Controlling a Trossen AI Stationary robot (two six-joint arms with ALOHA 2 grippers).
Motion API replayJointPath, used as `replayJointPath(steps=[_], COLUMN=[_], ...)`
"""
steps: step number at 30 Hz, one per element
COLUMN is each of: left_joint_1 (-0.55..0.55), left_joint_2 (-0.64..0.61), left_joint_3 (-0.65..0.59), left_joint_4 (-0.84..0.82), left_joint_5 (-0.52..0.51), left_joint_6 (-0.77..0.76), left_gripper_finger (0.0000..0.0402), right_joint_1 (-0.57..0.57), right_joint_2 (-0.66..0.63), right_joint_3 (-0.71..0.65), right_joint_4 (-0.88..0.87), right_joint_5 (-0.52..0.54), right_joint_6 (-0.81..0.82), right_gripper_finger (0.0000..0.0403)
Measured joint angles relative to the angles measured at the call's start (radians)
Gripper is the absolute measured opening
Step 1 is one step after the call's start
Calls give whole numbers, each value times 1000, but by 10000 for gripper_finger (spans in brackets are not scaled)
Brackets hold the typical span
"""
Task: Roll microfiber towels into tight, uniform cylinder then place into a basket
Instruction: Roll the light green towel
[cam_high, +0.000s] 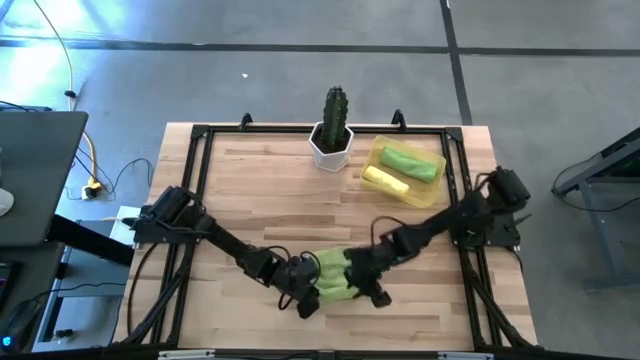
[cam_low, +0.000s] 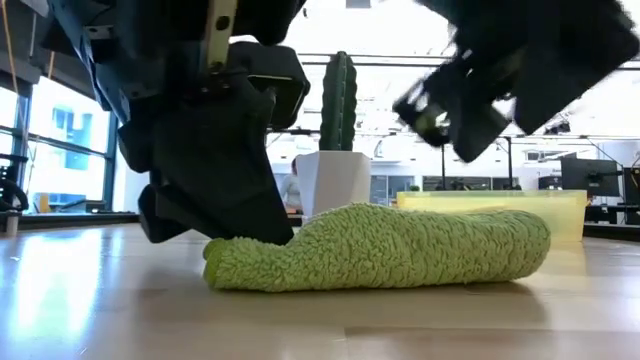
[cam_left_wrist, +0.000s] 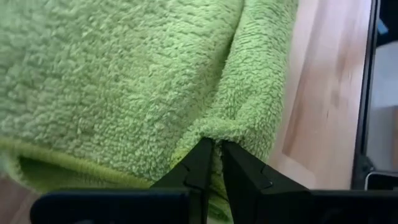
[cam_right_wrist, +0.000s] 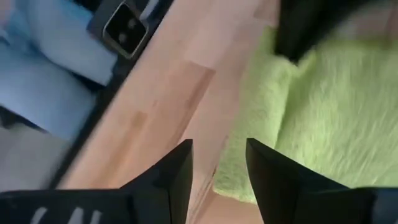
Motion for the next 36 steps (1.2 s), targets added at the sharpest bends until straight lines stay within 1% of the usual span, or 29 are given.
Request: replayJointPath(steps=[3, 6, 9, 11, 18, 23, 25, 30, 36], left_joint_1=[8, 8, 8, 8, 13, 13, 13, 13, 13], left_joint_2=[0, 0, 0, 0, 0, 0, 0, 0, 0], left_joint_3=[0, 0, -1, -1, -1, -1, -1, -1, -3], left_joint_4=[-6, -7, -6, -6, -6, -4, -3, -3, 6], left_joint_5=[15, 15, 15, 15, 17, 16, 16, 17, 17], left_joint_6=[-44, -56, -60, -62, -88, -91, -90, -90, -88], left_gripper_finger=[33, 33, 33, 33, 33, 33, 33, 33, 33], right_joint_1=[91, 170, 224, 250, 292, 294, 294, 275, 238], right_joint_2=[-7, 19, 50, 66, 134, 160, 160, 164, 204], right_joint_3=[0, 0, 0, 0, 0, 0, 0, 0, 2], right_joint_4=[5, 4, 13, 43, 107, 122, 126, 111, 107], right_joint_5=[179, 375, 561, 625, 650, 761, 783, 778, 750], right_joint_6=[-143, -241, -268, -268, -268, -265, -267, -262, -174], right_gripper_finger=[138, 138, 138, 138, 138, 138, 138, 138, 138])
